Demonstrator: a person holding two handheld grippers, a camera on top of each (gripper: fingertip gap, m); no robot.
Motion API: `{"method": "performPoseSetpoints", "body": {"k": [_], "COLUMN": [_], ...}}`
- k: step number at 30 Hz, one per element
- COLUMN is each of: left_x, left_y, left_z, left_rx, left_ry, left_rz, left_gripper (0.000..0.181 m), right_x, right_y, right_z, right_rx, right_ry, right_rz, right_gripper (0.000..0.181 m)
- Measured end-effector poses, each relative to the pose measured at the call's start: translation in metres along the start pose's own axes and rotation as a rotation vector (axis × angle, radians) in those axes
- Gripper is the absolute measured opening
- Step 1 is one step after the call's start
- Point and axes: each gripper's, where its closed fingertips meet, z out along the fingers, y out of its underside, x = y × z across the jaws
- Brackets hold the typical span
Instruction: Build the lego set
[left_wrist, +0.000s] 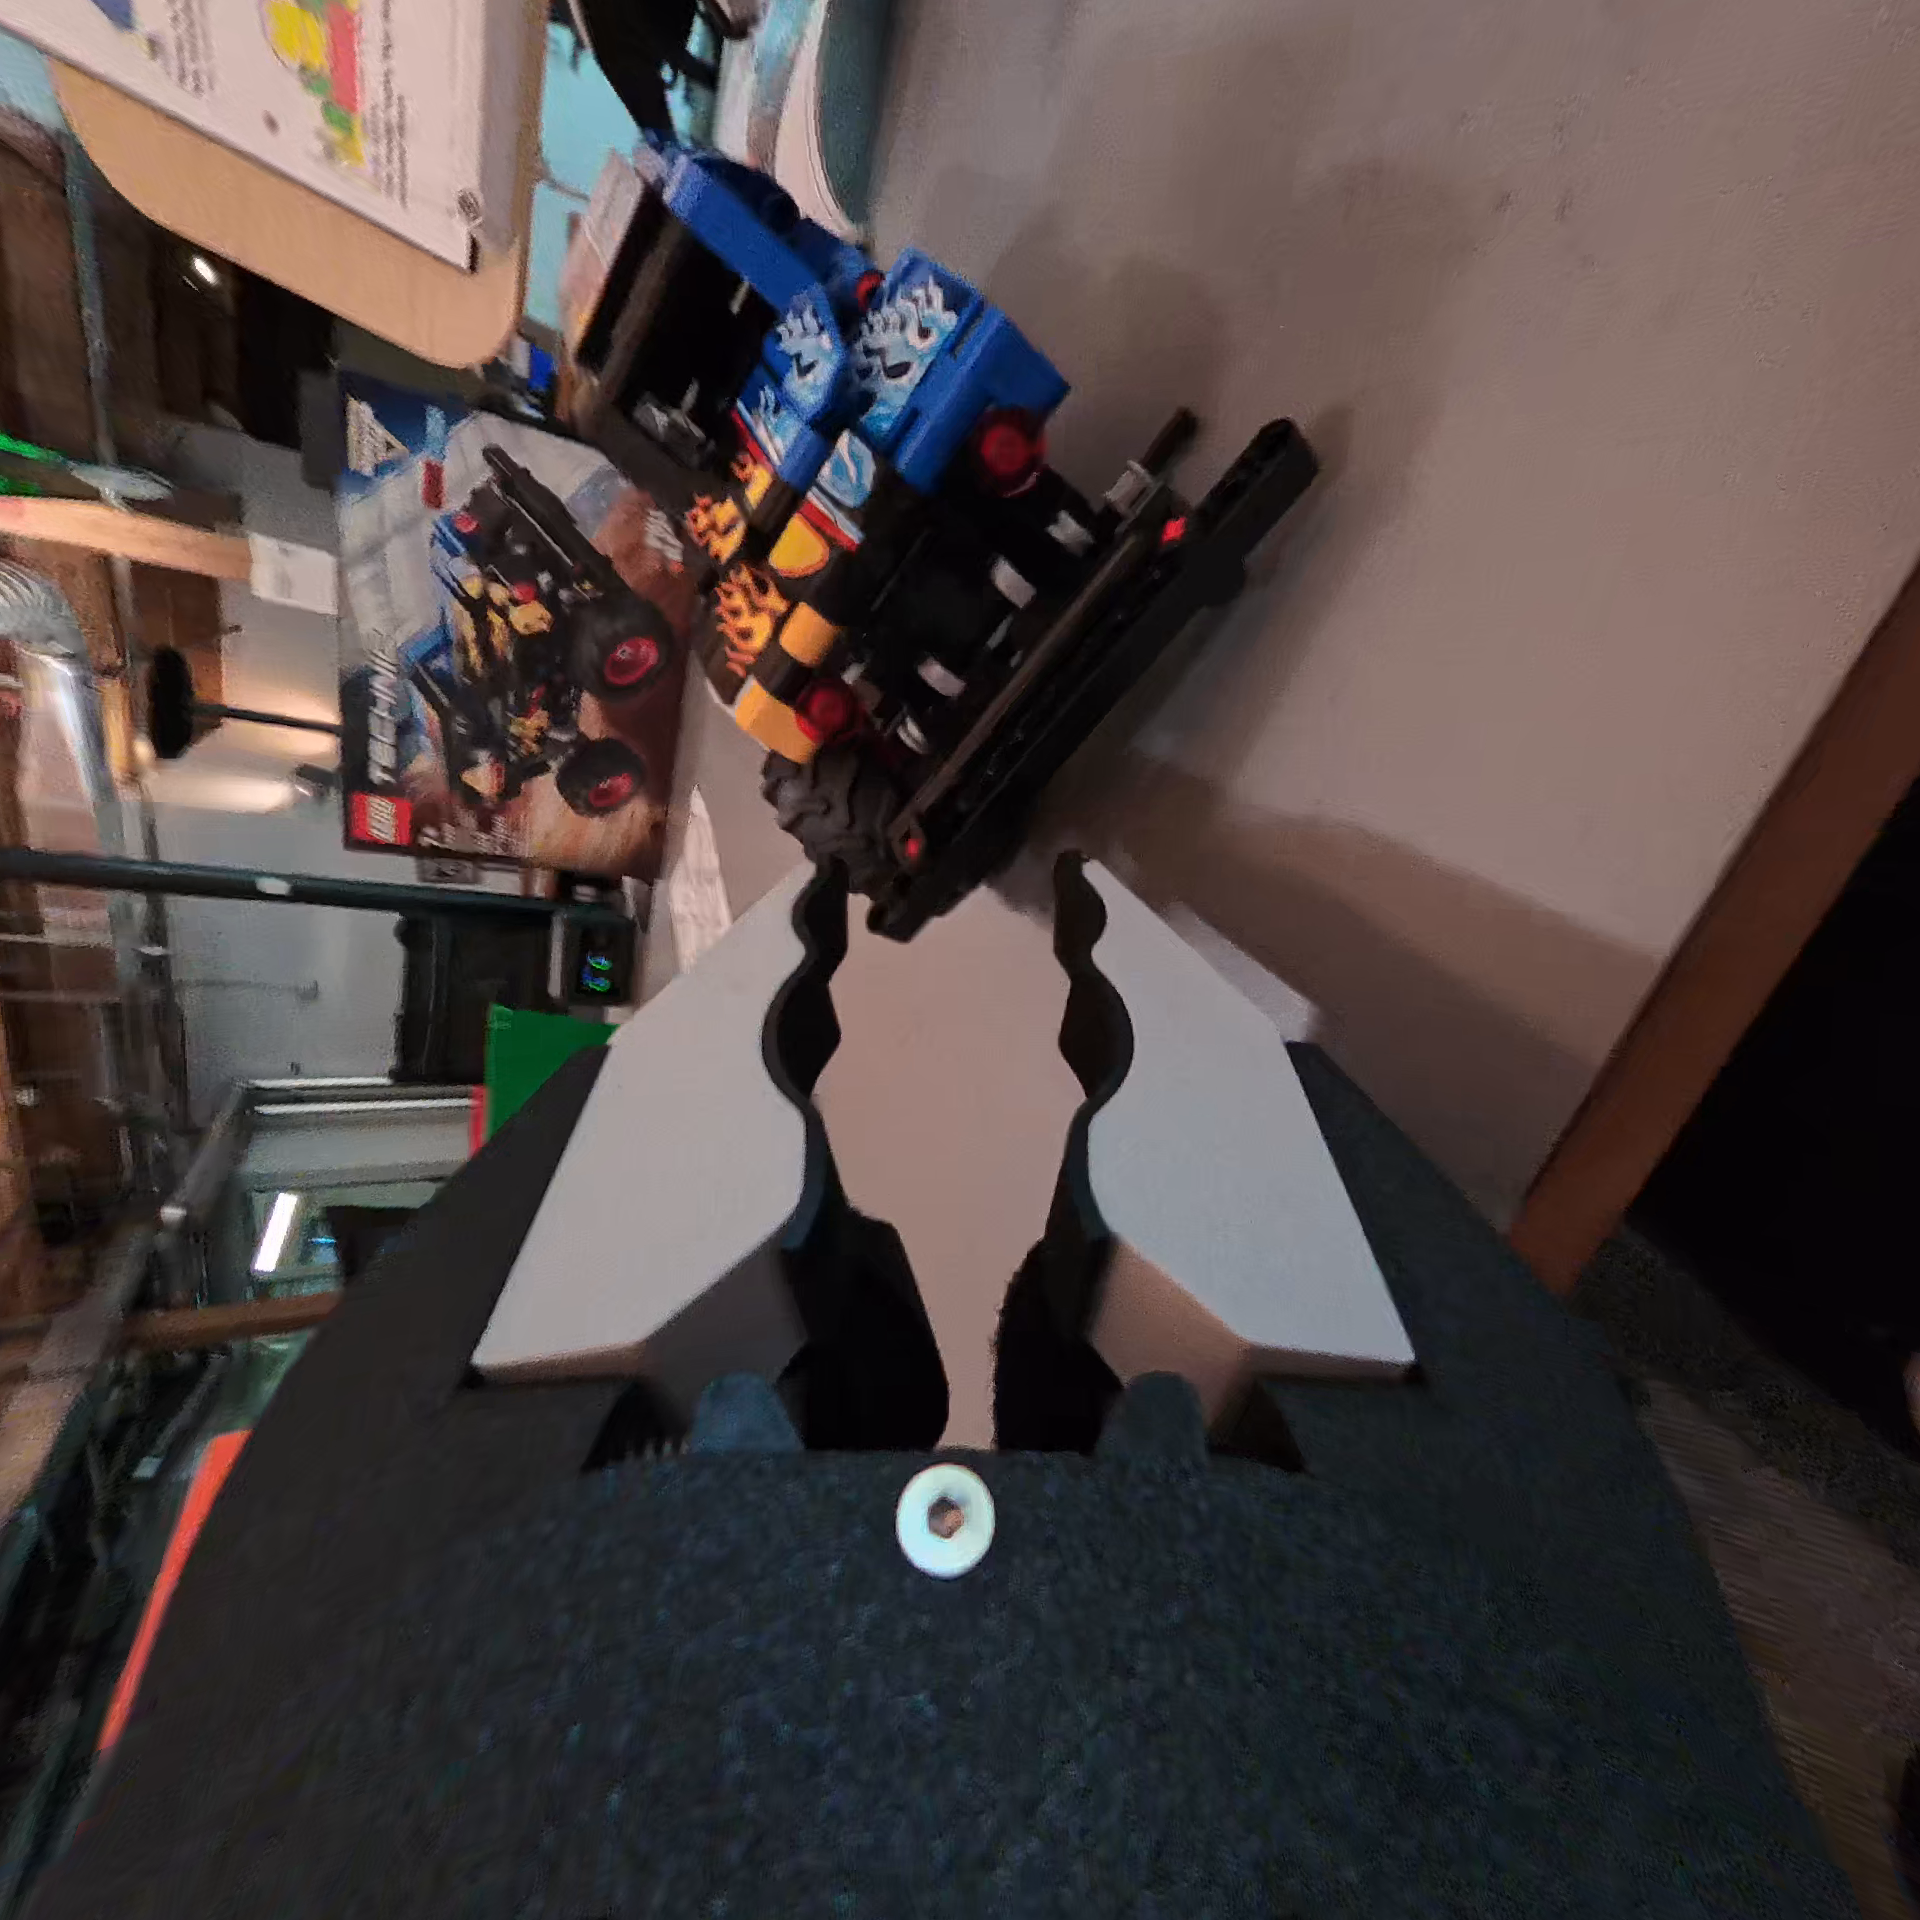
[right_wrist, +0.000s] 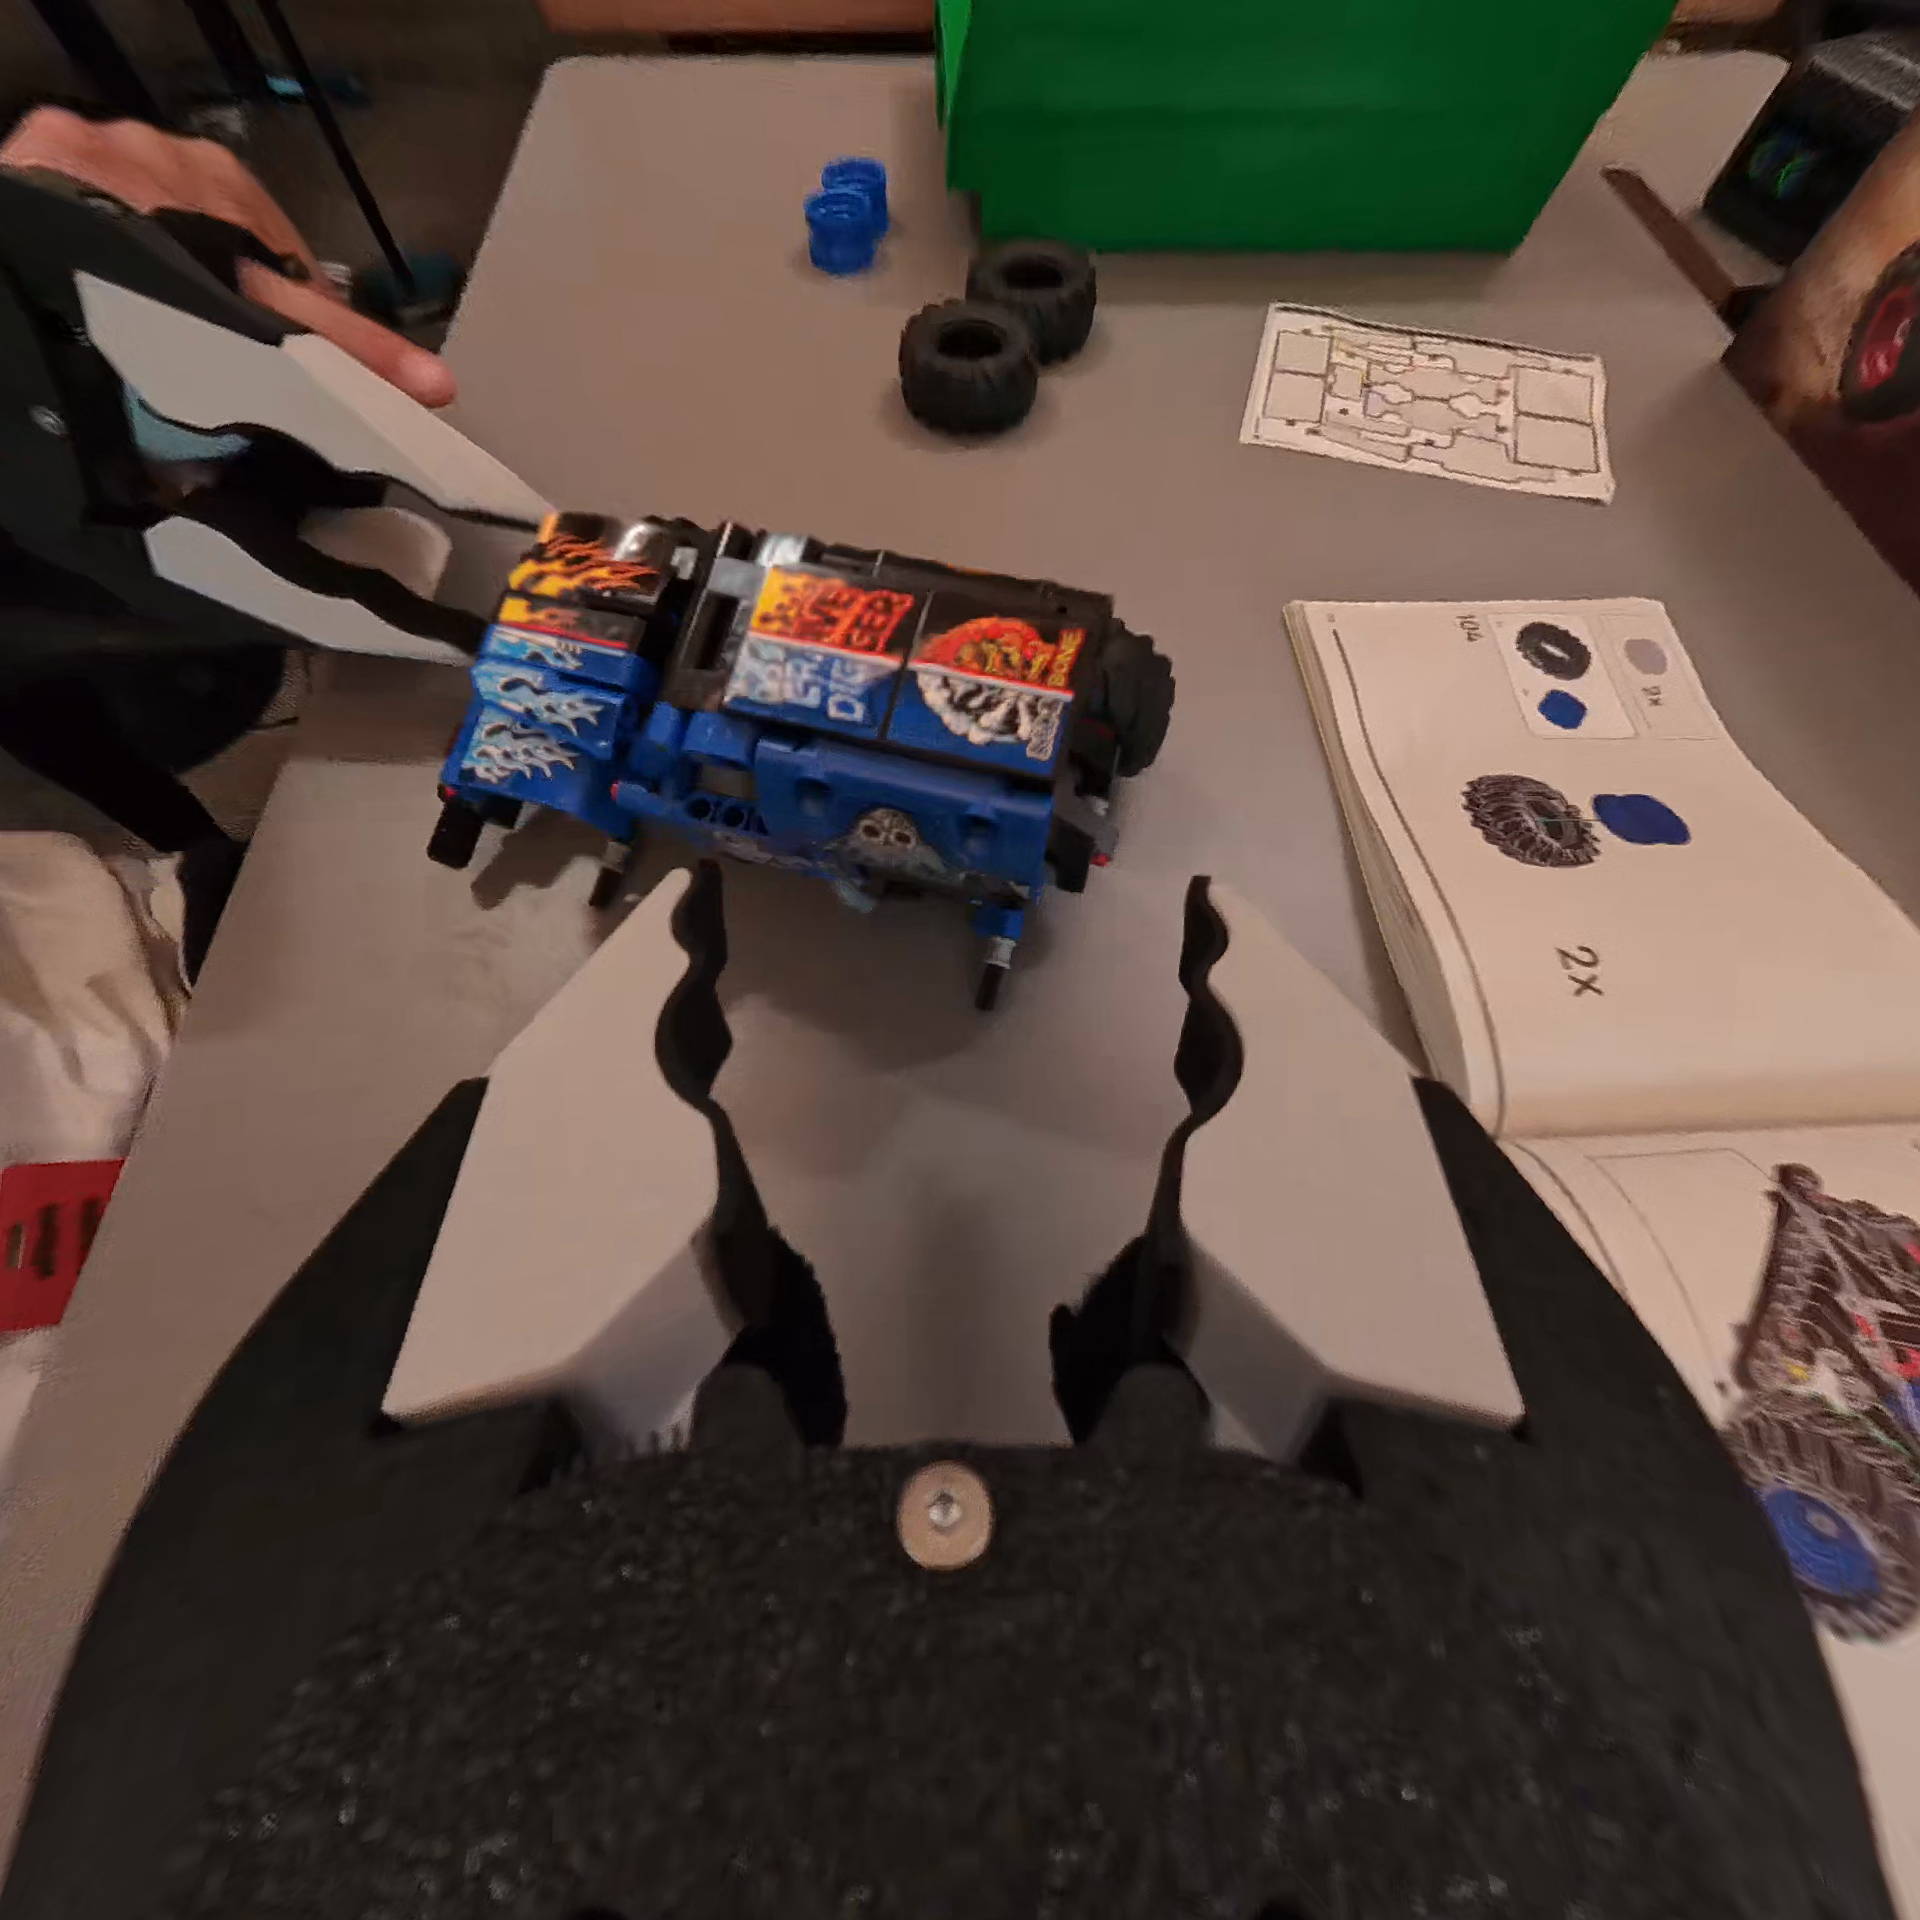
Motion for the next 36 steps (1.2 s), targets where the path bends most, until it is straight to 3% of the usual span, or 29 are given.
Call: {"method": "performPoseSetpoints", "body": {"k": [6, 9, 16, 22, 30, 36], "left_x": [0.003, -0.007, -0.02, -0.026, -0.033, -0.035], "left_y": [0.0, -0.005, 0.001, -0.008, -0.058, -0.072], "left_z": [0.014, 0.021, 0.033, 0.043, 0.062, 0.092], "left_rx": [-0.003, -0.009, -0.035, 0.093, 0.329, 0.371], "left_ry": [-0.051, -0.191, -0.227, -0.047, 0.328, 0.571], "left_rz": [0.294, 0.343, 0.066, -0.271, -0.575, -0.642], "left_gripper": [0.035, 0.028, 0.019, 0.019, 0.015, 0.015], "right_x": [0.007, 0.006, 0.018, 0.011, 0.022, 0.053], "right_y": [0.034, 0.03, 0.022, 0.01, -0.002, 0.018], "right_z": [0.028, 0.046, 0.047, 0.016, -0.036, -0.045], "right_rx": [-0.154, -0.172, -0.149, -0.263, -0.399, -0.616], "right_ry": [0.059, 0.075, 0.158, 0.165, 0.152, 0.154], "right_rz": [-0.183, -0.163, -0.134, 0.014, 0.344, 0.459], "right_gripper": [0.088, 0.074, 0.073, 0.073, 0.077, 0.077]}}
